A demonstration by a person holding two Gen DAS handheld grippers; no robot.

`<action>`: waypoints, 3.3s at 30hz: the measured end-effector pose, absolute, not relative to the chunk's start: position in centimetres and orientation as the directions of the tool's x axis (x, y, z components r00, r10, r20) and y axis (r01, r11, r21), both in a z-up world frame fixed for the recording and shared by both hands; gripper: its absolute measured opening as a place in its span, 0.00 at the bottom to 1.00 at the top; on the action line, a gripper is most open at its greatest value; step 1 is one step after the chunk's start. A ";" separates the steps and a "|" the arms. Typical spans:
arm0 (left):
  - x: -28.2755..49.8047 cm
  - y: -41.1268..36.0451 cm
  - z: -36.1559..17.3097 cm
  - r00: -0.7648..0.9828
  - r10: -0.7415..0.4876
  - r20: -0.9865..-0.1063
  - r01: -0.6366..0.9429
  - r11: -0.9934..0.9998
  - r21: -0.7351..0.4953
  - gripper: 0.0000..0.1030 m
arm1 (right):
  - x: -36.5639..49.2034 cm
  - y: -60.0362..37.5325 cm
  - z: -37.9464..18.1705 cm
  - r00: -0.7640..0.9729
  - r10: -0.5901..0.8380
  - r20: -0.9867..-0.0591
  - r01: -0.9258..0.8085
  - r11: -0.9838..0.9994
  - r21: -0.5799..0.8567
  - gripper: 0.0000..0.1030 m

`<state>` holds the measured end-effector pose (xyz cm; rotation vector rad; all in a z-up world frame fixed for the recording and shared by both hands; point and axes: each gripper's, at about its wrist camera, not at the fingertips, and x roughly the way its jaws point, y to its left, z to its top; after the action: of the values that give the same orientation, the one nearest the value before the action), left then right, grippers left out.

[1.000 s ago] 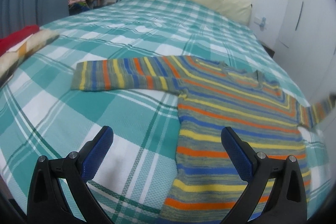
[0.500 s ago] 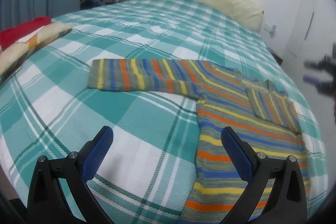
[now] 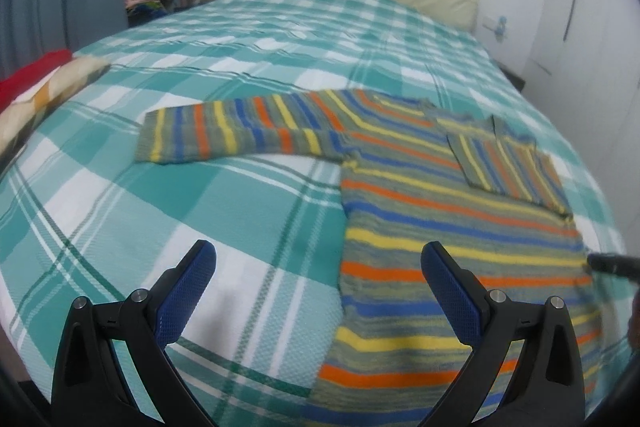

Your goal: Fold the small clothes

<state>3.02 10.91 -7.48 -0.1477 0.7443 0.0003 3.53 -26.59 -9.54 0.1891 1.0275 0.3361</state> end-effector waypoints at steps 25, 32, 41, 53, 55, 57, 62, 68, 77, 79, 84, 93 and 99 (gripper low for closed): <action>1.9 7.9 -9.0 0.719 -0.021 -0.695 0.041 0.999 0.012 0.99 | -12.8 -21.2 -4.4 0.701 -0.055 -0.711 -0.114 0.976 -0.188 0.71; 1.5 8.3 -9.9 0.732 0.025 -0.681 0.012 0.999 0.049 0.99 | -7.8 -19.8 -8.2 0.780 -0.253 -0.573 0.125 0.959 -0.253 0.74; 2.1 7.0 -11.1 0.699 0.059 -0.712 0.038 0.992 0.119 0.99 | -7.3 -21.9 -10.2 0.711 -0.272 -0.648 0.174 0.961 -0.213 0.78; 2.5 6.8 -11.5 0.672 0.060 -0.738 0.055 0.990 0.131 0.99 | -7.8 -22.3 -11.0 0.689 -0.282 -0.667 0.193 0.959 -0.206 0.79; 2.7 7.4 -11.2 0.646 0.030 -0.763 0.056 0.995 0.087 0.99 | -7.8 -22.4 -11.0 0.691 -0.273 -0.670 0.192 0.962 -0.194 0.79; 2.9 8.9 -9.8 0.626 -0.038 -0.779 0.060 0.998 0.000 0.99 | -7.9 -22.5 -10.8 0.695 -0.264 -0.669 0.191 0.965 -0.181 0.79; 5.6 16.7 -4.2 0.682 -0.073 -0.728 -0.031 0.991 -0.129 0.99 | -8.2 -22.7 -10.4 0.706 -0.240 -0.666 0.185 0.971 -0.154 0.79; 13.7 29.9 -4.5 0.622 0.018 -0.783 -0.242 0.955 -0.170 0.99 | -7.9 -22.1 -10.5 0.712 -0.222 -0.666 0.166 0.975 -0.147 0.79; 18.7 33.6 -11.6 0.543 -0.128 -0.830 -0.343 0.868 -0.358 0.75 | -7.8 -21.4 -11.1 0.712 -0.234 -0.661 0.150 0.972 -0.183 0.79; 19.3 32.6 -11.6 0.559 -0.140 -0.817 -0.319 0.874 -0.368 0.69 | -7.7 -21.5 -11.2 0.710 -0.233 -0.664 0.151 0.972 -0.179 0.79; 21.1 29.3 -9.8 0.539 -0.103 -0.836 -0.253 0.927 -0.277 0.03 | -7.9 -21.8 -10.7 0.713 -0.214 -0.668 0.154 0.977 -0.149 0.79; 22.3 11.9 4.4 0.649 -0.217 -0.729 0.181 0.975 -0.129 0.03 | -8.9 -22.8 -8.3 0.750 -0.118 -0.651 0.138 0.990 -0.021 0.79; 22.7 -3.7 4.7 0.594 -0.329 -0.734 0.428 0.902 -0.059 0.06 | -9.6 -23.2 -7.9 0.758 -0.112 -0.643 0.137 0.991 -0.011 0.79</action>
<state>22.71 -3.67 4.69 0.1284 0.8243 -0.4411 -9.58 -23.25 -7.91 0.0368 0.6977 -0.1355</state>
